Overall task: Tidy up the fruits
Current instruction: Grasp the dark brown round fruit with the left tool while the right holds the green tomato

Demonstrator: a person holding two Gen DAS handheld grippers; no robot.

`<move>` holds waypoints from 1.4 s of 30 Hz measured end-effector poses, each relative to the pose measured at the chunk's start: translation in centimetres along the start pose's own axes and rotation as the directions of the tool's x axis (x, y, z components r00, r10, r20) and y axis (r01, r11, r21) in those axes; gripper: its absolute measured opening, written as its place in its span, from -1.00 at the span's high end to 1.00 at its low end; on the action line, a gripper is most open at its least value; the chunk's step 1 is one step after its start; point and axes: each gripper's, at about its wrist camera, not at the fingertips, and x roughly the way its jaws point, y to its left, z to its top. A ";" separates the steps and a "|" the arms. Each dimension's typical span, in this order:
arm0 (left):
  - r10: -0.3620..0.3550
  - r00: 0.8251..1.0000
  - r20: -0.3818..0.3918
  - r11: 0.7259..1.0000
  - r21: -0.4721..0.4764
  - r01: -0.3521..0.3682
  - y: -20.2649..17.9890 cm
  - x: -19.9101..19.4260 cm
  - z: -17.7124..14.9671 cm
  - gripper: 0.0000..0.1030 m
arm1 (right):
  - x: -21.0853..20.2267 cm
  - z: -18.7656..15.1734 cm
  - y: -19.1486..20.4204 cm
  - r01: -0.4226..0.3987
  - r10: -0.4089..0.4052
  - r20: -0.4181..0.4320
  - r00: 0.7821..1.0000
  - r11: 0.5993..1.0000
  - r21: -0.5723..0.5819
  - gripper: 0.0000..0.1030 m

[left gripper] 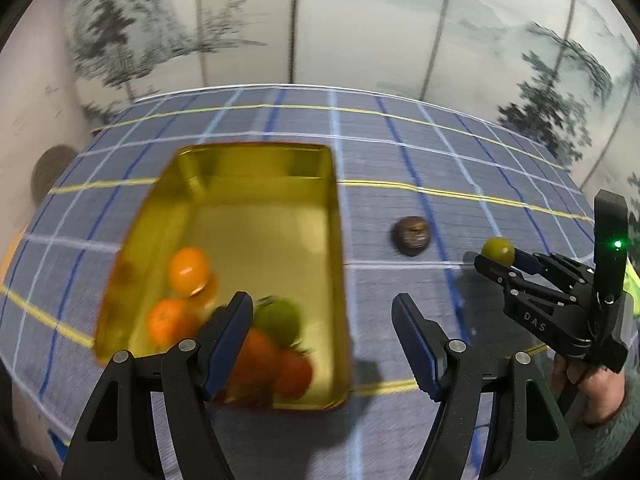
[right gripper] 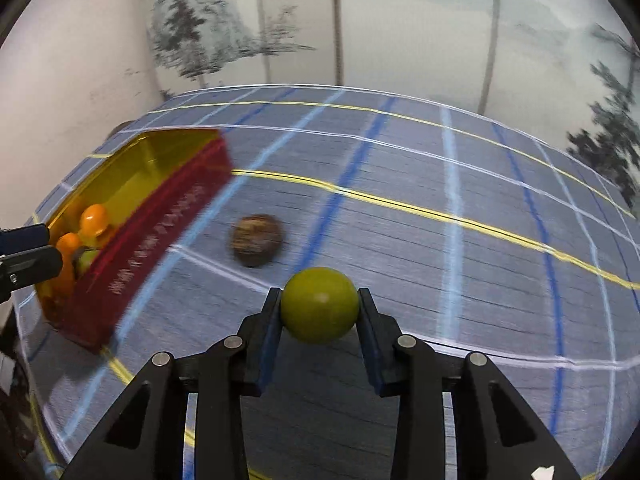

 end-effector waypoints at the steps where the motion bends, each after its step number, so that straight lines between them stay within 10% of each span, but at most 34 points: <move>1: -0.011 1.000 -0.003 1.000 0.011 0.011 -0.7 0.4 0.3 -0.41 | -0.1 -0.1 -0.9 0.015 -0.015 -0.001 1.000 1.000 0.014 0.35; 16: -0.055 0.997 -0.063 0.997 0.059 0.058 -6.7 6.2 4.0 -0.38 | -0.1 -1.2 -8.8 0.127 -0.126 -0.018 0.992 0.982 0.139 0.35; 42: -0.033 0.994 -0.104 0.993 0.108 0.044 -8.6 10.9 4.7 0.23 | 0.1 -1.4 -9.7 0.089 -0.086 -0.027 0.996 0.980 0.180 0.34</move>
